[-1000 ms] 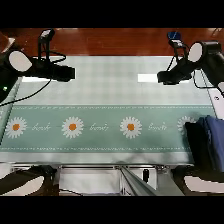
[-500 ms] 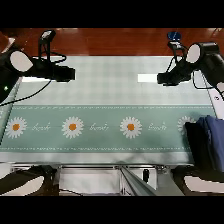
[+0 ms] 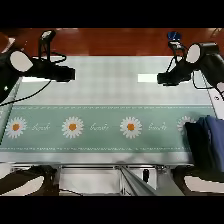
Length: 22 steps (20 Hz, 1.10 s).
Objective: Fold the shirts.
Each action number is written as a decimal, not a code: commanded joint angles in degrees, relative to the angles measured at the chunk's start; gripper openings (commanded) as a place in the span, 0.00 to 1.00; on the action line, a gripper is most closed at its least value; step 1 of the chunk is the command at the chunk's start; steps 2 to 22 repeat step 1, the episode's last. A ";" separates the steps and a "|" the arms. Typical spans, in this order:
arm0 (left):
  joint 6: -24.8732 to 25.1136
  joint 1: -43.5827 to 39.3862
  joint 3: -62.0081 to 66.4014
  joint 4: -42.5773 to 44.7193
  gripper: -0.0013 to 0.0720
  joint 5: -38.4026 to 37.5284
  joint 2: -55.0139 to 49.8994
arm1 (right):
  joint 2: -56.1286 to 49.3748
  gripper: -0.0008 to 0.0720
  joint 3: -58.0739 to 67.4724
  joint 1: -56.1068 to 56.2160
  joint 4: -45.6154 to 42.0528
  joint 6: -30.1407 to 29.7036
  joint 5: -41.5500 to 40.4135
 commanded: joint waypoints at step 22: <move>0.02 0.02 0.07 0.00 0.04 0.00 -0.04 | -0.04 0.04 -0.02 0.07 0.02 0.00 0.02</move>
